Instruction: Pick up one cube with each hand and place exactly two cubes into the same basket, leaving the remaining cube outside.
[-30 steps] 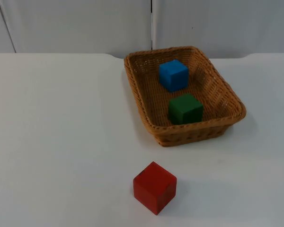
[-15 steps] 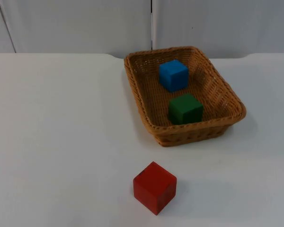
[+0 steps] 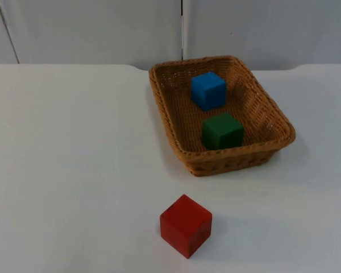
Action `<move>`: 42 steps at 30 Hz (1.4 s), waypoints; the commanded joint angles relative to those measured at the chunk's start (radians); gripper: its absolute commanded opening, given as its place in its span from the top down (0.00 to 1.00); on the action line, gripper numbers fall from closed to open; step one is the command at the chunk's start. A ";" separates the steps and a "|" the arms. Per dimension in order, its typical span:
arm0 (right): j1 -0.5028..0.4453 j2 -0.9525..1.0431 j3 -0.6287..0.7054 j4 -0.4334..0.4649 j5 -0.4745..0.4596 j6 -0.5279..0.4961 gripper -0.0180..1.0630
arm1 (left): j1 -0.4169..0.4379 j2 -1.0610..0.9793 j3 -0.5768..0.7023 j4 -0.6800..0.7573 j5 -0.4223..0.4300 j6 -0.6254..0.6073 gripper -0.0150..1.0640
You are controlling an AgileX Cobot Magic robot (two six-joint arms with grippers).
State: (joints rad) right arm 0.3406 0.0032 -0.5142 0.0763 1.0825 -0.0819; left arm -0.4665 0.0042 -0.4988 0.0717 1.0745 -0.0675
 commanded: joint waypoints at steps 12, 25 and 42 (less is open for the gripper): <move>0.004 -0.003 -0.002 -0.006 -0.002 0.004 0.32 | 0.001 -0.004 0.005 -0.055 0.002 0.054 0.13; 0.004 -0.003 -0.002 -0.004 -0.002 0.004 0.32 | 0.001 -0.004 0.005 -0.059 0.002 0.059 0.13; 0.004 -0.003 -0.002 -0.024 -0.002 0.033 0.01 | 0.001 -0.004 0.005 -0.065 0.002 0.067 0.01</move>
State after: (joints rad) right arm 0.3406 0.0032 -0.5142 0.0582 1.0825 -0.0530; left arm -0.4665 0.0042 -0.4988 0.0186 1.0762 0.0000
